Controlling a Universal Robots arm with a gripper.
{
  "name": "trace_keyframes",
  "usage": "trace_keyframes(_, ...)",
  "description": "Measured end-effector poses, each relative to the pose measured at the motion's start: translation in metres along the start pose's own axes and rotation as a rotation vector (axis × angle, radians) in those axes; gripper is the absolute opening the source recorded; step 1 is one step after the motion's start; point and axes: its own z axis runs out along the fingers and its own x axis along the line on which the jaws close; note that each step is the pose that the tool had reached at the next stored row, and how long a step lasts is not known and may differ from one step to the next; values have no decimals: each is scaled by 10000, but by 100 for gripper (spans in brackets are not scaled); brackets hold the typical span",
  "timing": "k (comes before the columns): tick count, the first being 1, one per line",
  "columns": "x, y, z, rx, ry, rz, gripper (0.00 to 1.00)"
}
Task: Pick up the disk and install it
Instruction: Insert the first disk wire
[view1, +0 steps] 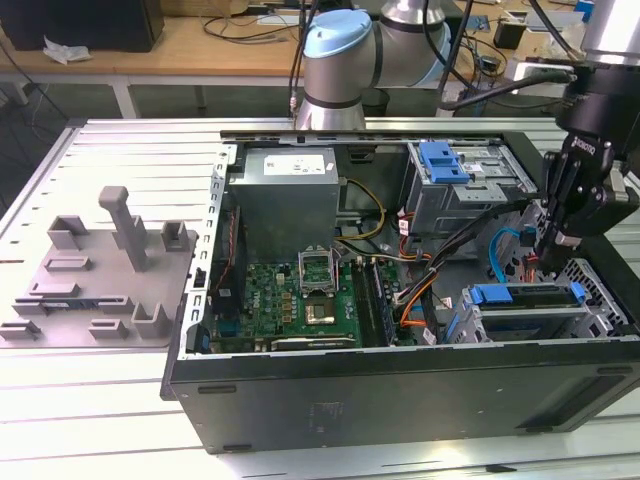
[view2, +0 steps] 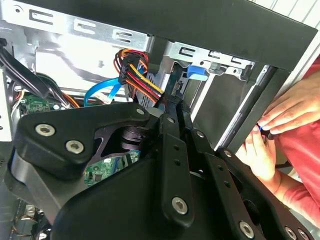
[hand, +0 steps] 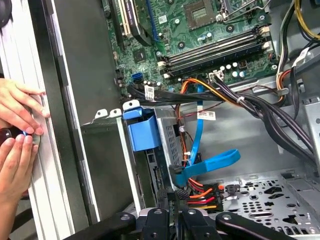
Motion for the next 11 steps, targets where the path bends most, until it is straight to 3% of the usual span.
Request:
trace_keyframes(8, 50, 14, 16, 123, -216, -403, 17)
trace_keyframes(9, 72, 24, 23, 215, -462, -818, 17)
trace_keyframes(11, 77, 27, 25, 240, -522, -926, 17)
